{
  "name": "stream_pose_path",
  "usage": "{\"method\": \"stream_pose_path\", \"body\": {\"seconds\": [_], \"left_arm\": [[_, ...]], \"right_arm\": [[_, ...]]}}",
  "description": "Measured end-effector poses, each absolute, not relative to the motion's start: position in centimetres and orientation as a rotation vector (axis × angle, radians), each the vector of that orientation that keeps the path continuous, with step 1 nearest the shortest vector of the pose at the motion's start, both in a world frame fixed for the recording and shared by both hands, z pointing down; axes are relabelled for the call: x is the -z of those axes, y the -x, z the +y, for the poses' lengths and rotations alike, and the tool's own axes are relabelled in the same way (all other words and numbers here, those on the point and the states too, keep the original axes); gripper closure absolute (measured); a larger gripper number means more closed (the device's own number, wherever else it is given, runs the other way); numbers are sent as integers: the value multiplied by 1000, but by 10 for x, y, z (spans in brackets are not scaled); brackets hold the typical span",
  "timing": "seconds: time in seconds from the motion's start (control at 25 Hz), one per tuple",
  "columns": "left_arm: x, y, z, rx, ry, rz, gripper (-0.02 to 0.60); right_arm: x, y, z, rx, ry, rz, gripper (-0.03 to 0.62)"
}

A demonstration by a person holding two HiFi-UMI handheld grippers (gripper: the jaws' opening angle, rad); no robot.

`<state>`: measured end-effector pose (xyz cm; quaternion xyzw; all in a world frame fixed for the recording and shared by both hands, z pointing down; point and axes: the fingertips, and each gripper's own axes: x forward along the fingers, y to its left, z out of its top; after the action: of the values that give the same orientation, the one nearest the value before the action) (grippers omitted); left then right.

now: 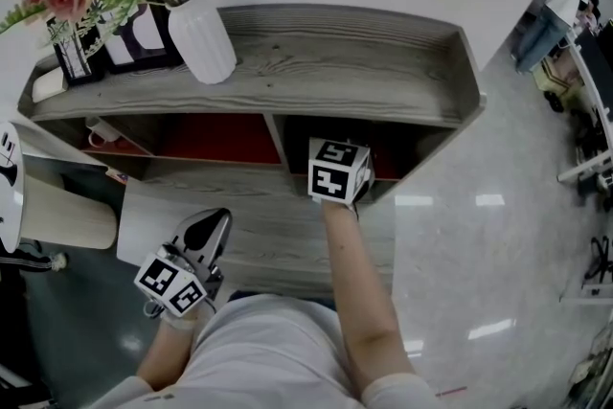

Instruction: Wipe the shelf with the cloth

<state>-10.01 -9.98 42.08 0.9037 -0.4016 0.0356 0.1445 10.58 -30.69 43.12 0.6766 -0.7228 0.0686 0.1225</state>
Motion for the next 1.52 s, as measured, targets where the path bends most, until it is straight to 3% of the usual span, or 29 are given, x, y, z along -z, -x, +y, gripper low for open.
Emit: {"method": "stream_pose_path", "body": {"seconds": [0.56,1.24,1.52], "left_arm": [[-417,71,-104,-93,-2662,-1038,566],[-412,55,-105,-90,-2723,-918,566],[-411,53,-102,-82,-2730,-879,566]], "right_arm": [[-401,-177,-282,-209,-2259,-2060,485],[-337,-226,-259,-990,-2802,-2723,485],[-318,-229,-237,-1028,-2804,-2883,485]]}}
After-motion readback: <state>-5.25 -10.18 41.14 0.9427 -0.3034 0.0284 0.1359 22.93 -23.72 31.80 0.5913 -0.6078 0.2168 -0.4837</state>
